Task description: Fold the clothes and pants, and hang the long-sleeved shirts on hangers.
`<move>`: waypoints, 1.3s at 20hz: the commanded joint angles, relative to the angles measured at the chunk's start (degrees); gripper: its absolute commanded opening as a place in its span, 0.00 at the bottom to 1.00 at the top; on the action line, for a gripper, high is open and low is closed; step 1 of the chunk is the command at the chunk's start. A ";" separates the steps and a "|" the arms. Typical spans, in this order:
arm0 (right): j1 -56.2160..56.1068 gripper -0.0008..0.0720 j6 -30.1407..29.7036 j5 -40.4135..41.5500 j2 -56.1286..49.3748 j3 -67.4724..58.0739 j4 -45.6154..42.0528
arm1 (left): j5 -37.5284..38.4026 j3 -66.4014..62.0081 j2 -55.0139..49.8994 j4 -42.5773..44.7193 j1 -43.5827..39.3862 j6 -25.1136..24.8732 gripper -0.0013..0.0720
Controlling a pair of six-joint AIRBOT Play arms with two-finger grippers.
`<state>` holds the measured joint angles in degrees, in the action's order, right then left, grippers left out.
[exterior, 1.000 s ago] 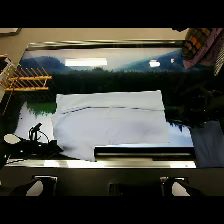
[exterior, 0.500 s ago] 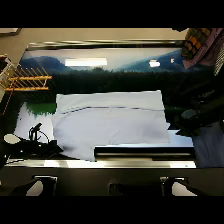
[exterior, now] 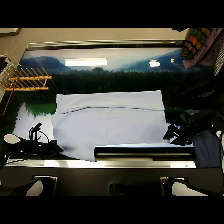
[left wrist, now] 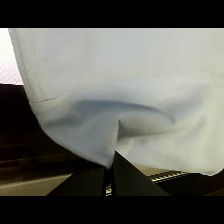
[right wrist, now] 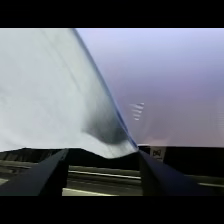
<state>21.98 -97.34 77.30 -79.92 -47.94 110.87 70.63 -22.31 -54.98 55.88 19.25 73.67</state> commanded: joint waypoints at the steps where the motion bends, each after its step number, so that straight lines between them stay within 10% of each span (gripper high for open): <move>1: -0.11 0.66 -0.63 -4.07 -0.37 1.68 2.34 | -0.22 -0.07 -0.04 -0.02 -0.04 -0.02 0.04; 6: -0.11 0.05 -1.57 -5.49 0.07 2.54 4.59 | -0.15 -0.52 -0.02 -0.02 -0.02 0.00 0.04; 17: -0.11 0.05 7.72 9.68 20.48 2.56 3.89 | 19.43 -12.68 11.21 0.02 -0.02 14.08 0.04; 23: -7.08 0.05 -1.49 -11.15 21.79 0.11 12.41 | 9.79 -19.41 4.59 -0.46 -0.04 14.84 0.04; 26: -13.77 0.05 5.95 -21.62 15.93 -5.46 5.40 | 5.84 -26.88 -6.43 -1.75 -0.85 13.09 0.04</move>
<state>13.43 -95.88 67.48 -60.51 -49.43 120.22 80.97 -43.51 -53.80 55.33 18.94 87.59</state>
